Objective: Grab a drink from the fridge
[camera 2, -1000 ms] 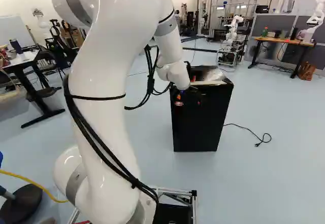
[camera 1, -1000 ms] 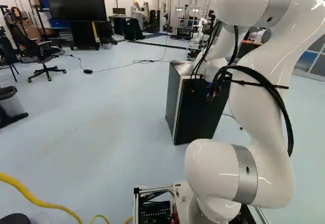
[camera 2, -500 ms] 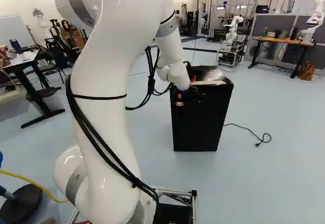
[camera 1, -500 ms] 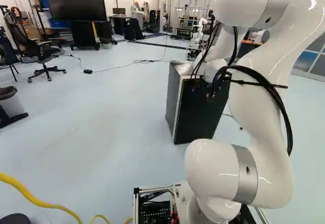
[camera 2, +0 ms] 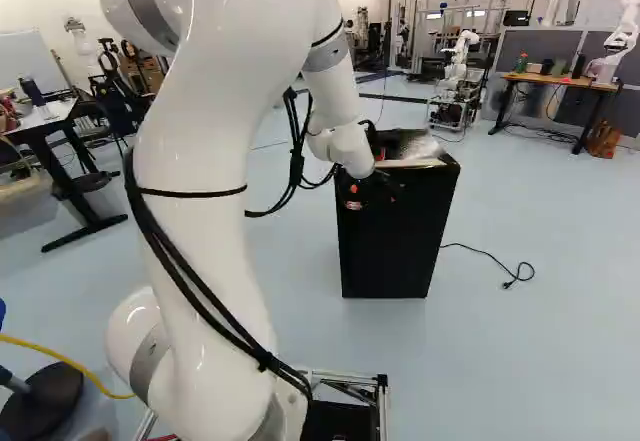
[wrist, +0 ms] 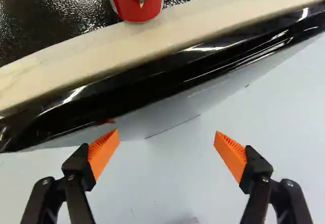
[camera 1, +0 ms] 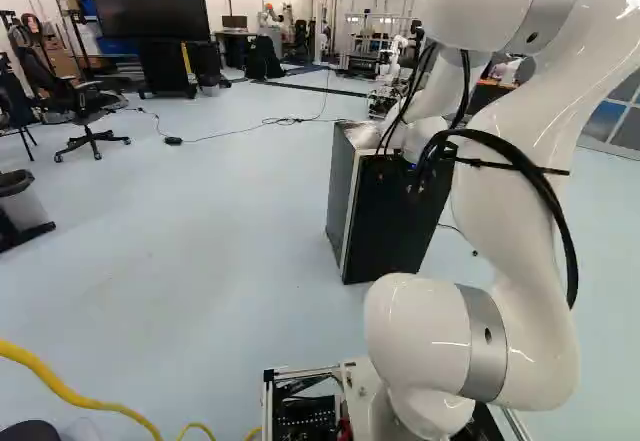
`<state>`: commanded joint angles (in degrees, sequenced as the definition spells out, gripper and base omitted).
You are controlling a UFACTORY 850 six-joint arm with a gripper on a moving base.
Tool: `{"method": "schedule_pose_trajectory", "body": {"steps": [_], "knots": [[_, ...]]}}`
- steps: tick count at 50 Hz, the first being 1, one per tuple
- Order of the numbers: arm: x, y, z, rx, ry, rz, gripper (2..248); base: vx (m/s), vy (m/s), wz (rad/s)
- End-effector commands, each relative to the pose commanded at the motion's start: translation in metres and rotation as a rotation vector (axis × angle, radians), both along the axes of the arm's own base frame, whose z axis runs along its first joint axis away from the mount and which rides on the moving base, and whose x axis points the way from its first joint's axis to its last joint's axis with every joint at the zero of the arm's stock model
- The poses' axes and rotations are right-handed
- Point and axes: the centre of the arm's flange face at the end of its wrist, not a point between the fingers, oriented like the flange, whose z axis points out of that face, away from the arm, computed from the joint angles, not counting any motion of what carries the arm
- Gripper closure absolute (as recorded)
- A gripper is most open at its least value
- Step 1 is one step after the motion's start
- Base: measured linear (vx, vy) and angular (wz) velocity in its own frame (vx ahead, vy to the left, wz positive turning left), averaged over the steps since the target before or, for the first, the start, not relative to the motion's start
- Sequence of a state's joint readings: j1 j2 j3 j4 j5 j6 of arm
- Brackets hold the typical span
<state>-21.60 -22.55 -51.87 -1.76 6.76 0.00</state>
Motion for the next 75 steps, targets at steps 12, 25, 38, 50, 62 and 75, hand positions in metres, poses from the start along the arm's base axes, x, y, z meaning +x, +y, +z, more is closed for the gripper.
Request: {"method": "schedule_pose_trajectory", "body": {"steps": [12,25,38,50,62,75], "knots": [[-0.021,0.006,0.002,0.0,-0.001,-0.004,3,0.0,0.0,0.0],[-0.04,0.011,0.008,-0.024,-0.066,-0.008,3,0.0,0.0,0.0],[-0.057,0.018,0.016,-0.057,-0.162,-0.011,3,0.0,0.0,0.0],[-0.057,0.03,0.025,-0.091,-0.278,0.001,3,0.0,0.0,0.0],[-0.048,0.041,0.035,-0.125,-0.399,0.014,3,0.0,0.0,0.0],[-0.033,0.042,0.045,-0.165,-0.533,0.012,3,0.0,0.0,0.0]]}}
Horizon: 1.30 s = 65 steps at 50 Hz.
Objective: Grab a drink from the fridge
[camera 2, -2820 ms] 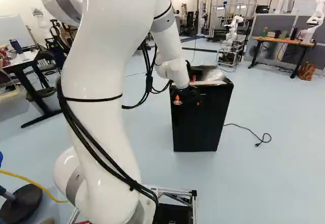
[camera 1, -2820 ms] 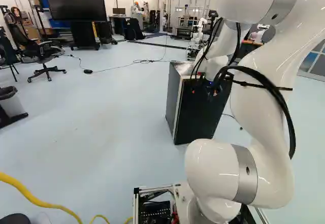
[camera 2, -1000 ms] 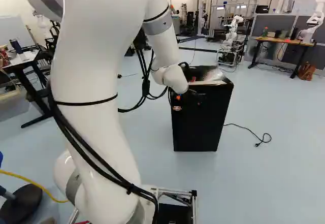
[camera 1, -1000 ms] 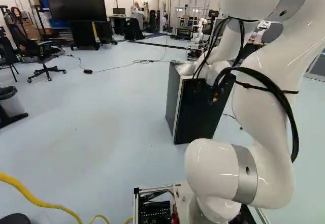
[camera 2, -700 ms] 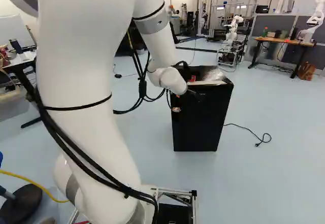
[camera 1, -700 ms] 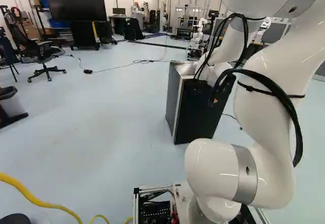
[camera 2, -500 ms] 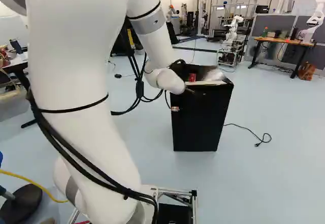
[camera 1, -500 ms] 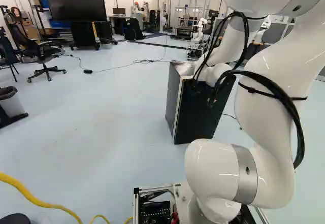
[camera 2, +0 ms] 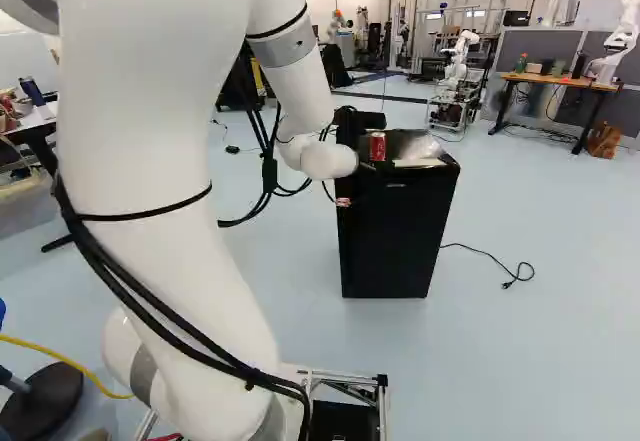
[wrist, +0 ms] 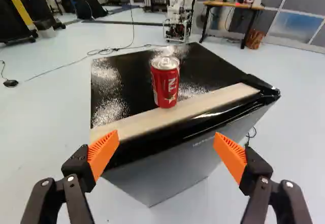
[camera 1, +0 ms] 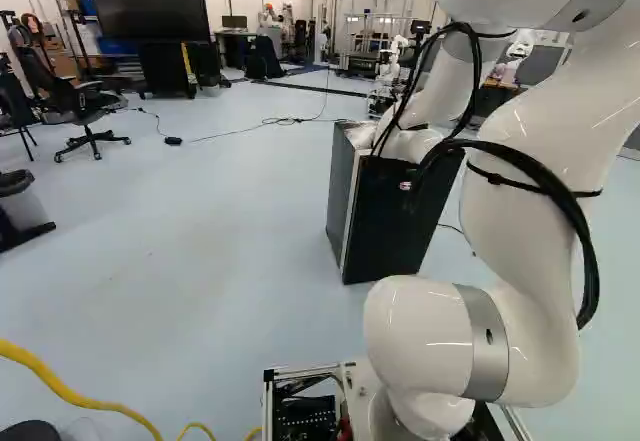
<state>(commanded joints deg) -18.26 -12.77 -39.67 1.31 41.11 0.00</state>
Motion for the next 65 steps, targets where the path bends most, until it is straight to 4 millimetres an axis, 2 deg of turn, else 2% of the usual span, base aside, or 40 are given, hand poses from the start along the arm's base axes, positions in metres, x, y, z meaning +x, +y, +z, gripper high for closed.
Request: {"method": "schedule_pose_trajectory", "body": {"steps": [21,48,65], "knots": [[0.027,-0.01,0.012,-0.051,-0.166,-0.016,3,0.0,0.0,0.0],[0.067,-0.014,-0.016,-0.046,-0.153,-0.002,3,0.0,0.0,0.0],[0.088,-0.016,-0.018,-0.062,-0.201,0.005,3,0.0,0.0,0.0]]}}
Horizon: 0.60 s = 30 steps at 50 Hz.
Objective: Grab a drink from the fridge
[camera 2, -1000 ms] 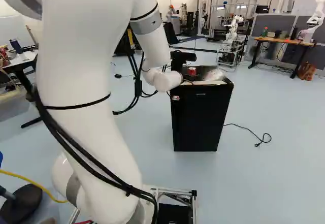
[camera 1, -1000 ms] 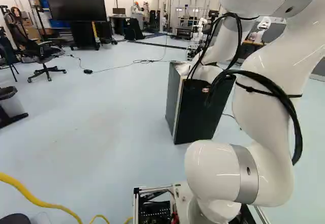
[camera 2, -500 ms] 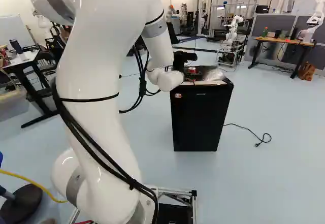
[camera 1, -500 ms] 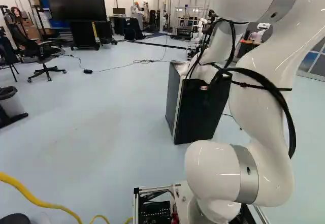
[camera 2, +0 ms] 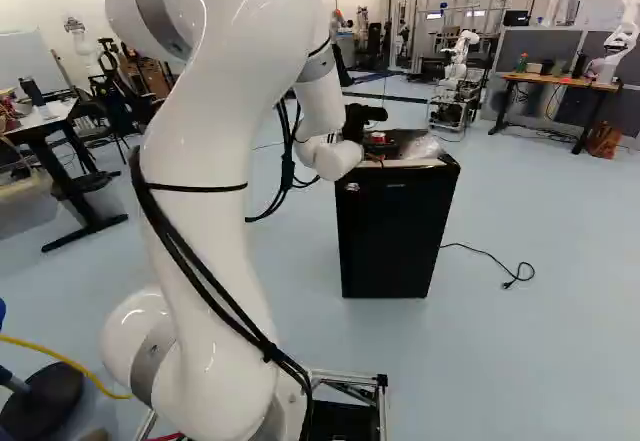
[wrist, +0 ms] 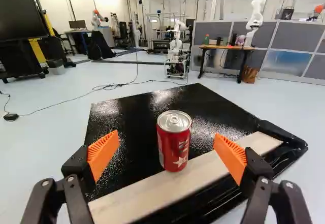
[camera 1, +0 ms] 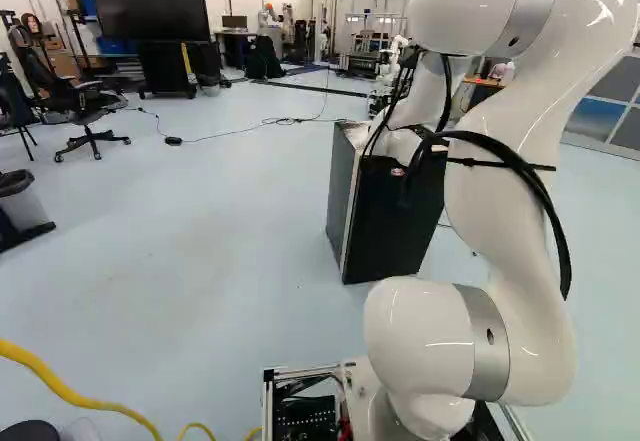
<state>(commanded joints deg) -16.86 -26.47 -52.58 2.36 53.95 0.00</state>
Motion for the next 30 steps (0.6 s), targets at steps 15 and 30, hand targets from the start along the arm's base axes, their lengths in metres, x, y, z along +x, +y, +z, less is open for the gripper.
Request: {"method": "schedule_pose_trajectory", "body": {"steps": [15,30], "knots": [[0.008,-0.001,-0.007,0.0,0.002,0.003,3,0.0,0.0,0.0],[0.009,-0.001,-0.019,0.006,0.019,0.003,3,0.0,0.0,0.0]]}}
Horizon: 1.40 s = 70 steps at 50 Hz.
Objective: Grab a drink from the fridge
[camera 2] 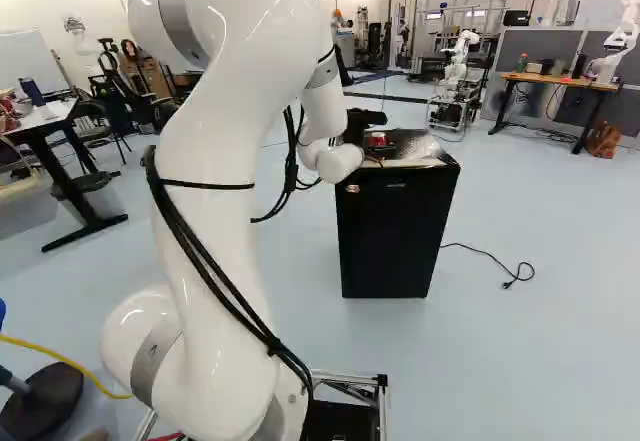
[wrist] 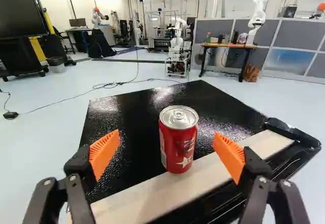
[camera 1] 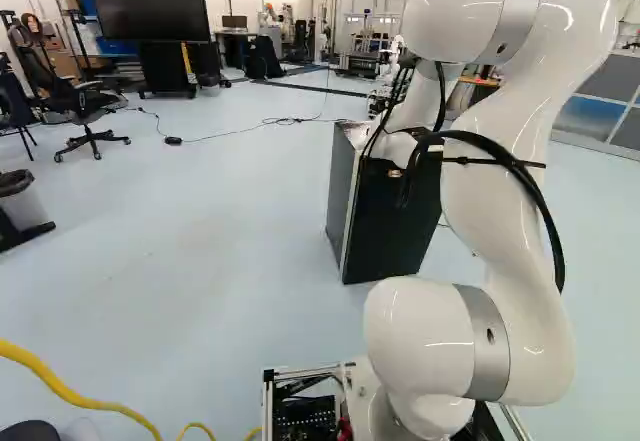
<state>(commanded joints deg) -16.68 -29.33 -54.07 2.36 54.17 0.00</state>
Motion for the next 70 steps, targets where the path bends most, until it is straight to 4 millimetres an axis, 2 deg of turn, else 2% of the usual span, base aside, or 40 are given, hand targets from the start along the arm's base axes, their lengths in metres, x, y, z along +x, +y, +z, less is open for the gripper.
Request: {"method": "schedule_pose_trajectory", "body": {"steps": [2,3,7,8,13,14,18,19,23,24,70], "knots": [[0.0,0.0,0.0,0.0,0.0,0.0,3,0.0,0.0,0.0],[0.0,0.0,0.0,0.0,0.001,0.0,37,0.0,0.0,0.0],[0.0,0.0,0.0,0.0,0.001,0.0,37,0.0,0.0,0.0],[0.0,0.0,0.0,0.0,0.001,0.0,76,0.0,0.0,0.0],[0.0,0.0,0.0,0.0,0.001,0.0,76,0.0,0.0,0.0],[0.0,0.0,0.0,0.0,0.001,0.0,114,0.0,0.0,0.0],[0.0,0.0,0.0,0.0,0.001,0.0,114,0.0,0.0,0.0],[0.0,0.0,0.0,0.0,0.001,0.0,150,0.0,0.0,0.0],[0.0,0.0,0.0,0.0,0.001,0.0,150,0.0,0.0,0.0],[0.0,0.0,0.0,0.0,0.0,0.0,162,0.0,0.0,0.0],[-0.002,0.001,0.048,-0.023,-0.078,0.0,162,0.0,0.0,0.0]]}}
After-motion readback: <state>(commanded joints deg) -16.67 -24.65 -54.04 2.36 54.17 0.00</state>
